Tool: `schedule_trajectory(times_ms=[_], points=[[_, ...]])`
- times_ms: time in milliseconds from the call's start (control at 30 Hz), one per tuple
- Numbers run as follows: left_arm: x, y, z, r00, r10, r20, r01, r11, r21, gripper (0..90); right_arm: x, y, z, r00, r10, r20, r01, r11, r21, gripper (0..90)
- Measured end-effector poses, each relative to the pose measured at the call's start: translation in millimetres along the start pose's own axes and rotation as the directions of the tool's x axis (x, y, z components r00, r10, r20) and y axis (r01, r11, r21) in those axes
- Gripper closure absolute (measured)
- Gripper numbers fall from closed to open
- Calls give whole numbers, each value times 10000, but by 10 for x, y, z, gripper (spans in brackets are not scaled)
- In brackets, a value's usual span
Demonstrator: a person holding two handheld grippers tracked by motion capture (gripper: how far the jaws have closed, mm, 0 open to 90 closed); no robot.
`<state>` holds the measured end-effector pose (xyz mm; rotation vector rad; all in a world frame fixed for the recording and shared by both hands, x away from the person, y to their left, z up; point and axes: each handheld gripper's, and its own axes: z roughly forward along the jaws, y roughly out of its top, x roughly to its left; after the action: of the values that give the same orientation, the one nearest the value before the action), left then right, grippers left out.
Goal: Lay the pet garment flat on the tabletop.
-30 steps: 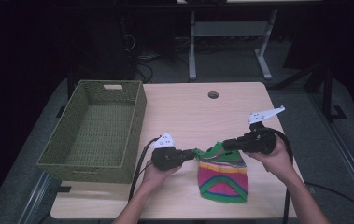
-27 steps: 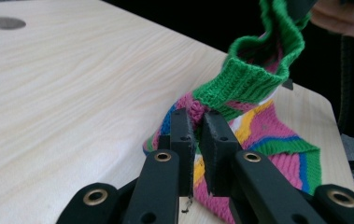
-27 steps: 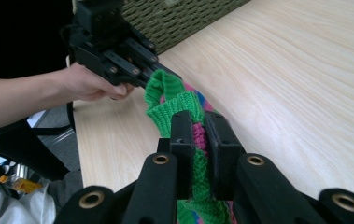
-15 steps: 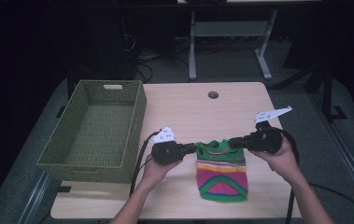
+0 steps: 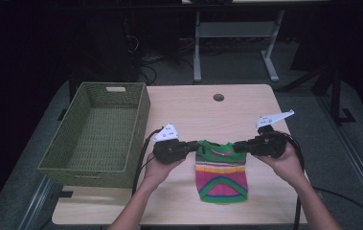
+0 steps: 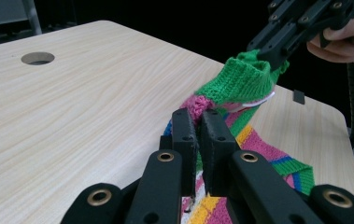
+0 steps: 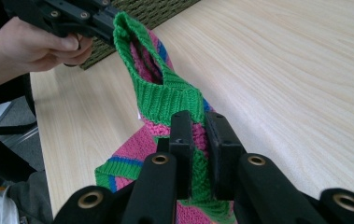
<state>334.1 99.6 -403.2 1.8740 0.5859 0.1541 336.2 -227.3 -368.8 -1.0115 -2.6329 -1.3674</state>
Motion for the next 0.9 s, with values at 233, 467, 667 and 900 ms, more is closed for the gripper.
schedule_trajectory(times_ms=[233,467,667,900], points=[[38,-23,39,9997,-214,-79,215,9997,149,852,-37,6,25,9997,5,245,-9,9999,152,810],[65,-35,76,9994,-239,-240,245,9993,273,851,-102,6,36,9993,149,351,-156,9997,188,804],[130,-49,83,9983,-428,-391,436,9989,194,851,-132,54,41,9989,180,444,-191,9995,238,801],[229,-51,118,9958,-802,-438,812,9965,196,851,-203,125,82,9977,178,649,-207,9988,449,801]])
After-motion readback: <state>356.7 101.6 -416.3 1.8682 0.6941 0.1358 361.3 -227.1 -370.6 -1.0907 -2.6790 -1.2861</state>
